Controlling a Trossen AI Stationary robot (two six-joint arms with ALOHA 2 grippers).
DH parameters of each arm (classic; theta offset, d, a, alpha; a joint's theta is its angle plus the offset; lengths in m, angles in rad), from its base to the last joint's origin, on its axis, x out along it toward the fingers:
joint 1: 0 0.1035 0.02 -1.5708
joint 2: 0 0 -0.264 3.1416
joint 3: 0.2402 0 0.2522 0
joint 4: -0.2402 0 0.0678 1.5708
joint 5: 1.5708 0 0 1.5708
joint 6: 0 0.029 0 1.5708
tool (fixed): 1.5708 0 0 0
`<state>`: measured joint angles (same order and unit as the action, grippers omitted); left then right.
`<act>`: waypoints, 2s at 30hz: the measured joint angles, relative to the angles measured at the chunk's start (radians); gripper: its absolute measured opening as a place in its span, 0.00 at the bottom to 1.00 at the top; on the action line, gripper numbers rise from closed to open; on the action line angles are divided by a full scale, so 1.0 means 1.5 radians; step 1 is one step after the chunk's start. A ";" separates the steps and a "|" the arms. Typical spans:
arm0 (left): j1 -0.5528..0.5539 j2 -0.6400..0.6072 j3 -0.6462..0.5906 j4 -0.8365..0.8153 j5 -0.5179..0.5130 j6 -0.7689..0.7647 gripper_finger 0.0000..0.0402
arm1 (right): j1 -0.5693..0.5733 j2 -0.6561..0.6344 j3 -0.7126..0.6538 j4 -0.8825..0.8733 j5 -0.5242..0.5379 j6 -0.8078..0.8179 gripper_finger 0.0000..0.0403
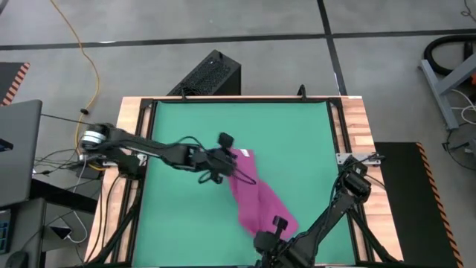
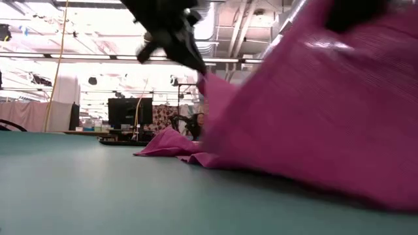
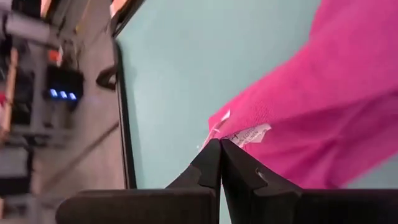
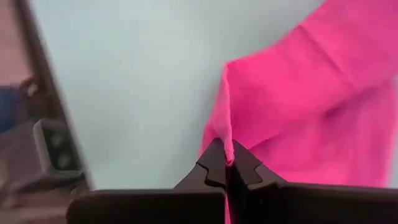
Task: Roll towel
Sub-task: Roll the pink towel
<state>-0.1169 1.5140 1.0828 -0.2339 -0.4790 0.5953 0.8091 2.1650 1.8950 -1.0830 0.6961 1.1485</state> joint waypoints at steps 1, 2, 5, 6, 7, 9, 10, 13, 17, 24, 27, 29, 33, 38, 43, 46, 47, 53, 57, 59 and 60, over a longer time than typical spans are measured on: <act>-0.004 -0.026 0.000 -0.027 0.000 -0.029 0.00 | -0.002 -0.001 0.011 -0.018 0.018 0.001 0.02; -0.007 -0.052 0.000 -0.057 0.000 -0.058 0.00 | -0.005 -0.004 0.026 -0.042 0.045 0.003 0.02; -0.028 -0.122 0.000 -0.144 -0.007 -0.137 0.00 | -0.009 -0.012 0.082 -0.124 0.137 0.028 0.02; -0.037 -0.145 0.000 -0.174 -0.016 -0.161 0.00 | -0.010 -0.015 0.105 -0.153 0.167 0.037 0.02; -0.049 -0.166 0.000 -0.204 -0.029 -0.186 0.00 | -0.011 -0.018 0.129 -0.181 0.194 0.037 0.02; -0.071 -0.207 0.000 -0.248 -0.055 -0.226 0.00 | -0.014 -0.021 0.180 -0.227 0.224 0.017 0.02; -0.083 -0.227 0.000 -0.268 -0.061 -0.245 0.00 | -0.016 -0.021 0.204 -0.244 0.230 0.000 0.02; -0.107 -0.276 -0.012 -0.284 -0.037 -0.305 0.00 | -0.028 -0.022 0.264 -0.279 0.226 -0.046 0.02; -0.112 -0.303 -0.082 -0.219 0.001 -0.275 0.00 | -0.045 -0.022 0.292 -0.277 0.164 -0.089 0.02; -0.115 -0.247 -0.277 0.042 0.119 -0.169 0.13 | -0.011 0.011 0.291 -0.203 0.021 -0.107 0.02; -0.119 -0.201 -0.326 0.144 0.119 -0.119 0.21 | 0.019 0.025 0.291 -0.147 -0.002 -0.115 0.02; -0.122 -0.166 -0.336 0.180 0.111 -0.083 0.27 | 0.050 0.029 0.291 -0.088 -0.007 -0.146 0.02; -0.124 -0.081 -0.336 0.275 0.093 -0.025 0.38 | 0.097 0.035 0.291 -0.022 0.022 -0.141 0.02; -0.124 0.035 -0.297 0.361 0.053 0.011 0.46 | 0.129 0.035 0.292 -0.023 0.099 -0.098 0.02; -0.127 0.124 -0.225 0.359 0.055 0.053 0.48 | 0.129 0.050 0.291 -0.027 0.113 -0.086 0.02; -0.132 0.159 -0.182 0.359 0.038 0.092 0.48 | 0.125 0.055 0.291 -0.031 0.099 -0.085 0.02; -0.133 0.162 -0.174 0.355 0.034 0.108 0.48 | 0.123 0.055 0.291 -0.031 0.093 -0.084 0.02; -0.119 0.171 -0.157 0.335 0.077 0.167 0.48 | 0.117 0.055 0.291 -0.025 0.091 -0.087 0.02; -0.115 0.171 -0.157 0.295 0.081 0.196 0.48 | 0.118 0.055 0.291 -0.025 0.091 -0.089 0.02; -0.115 0.171 -0.158 0.285 0.075 0.214 0.48 | 0.118 0.055 0.291 -0.028 0.091 -0.090 0.02; -0.115 0.171 -0.158 0.287 0.079 0.221 0.48 | 0.118 0.055 0.291 -0.028 0.091 -0.092 0.02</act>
<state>-0.2901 1.7706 0.8459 0.1973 -0.3609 0.9274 0.9867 2.2471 2.3318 -1.1244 0.8322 1.0109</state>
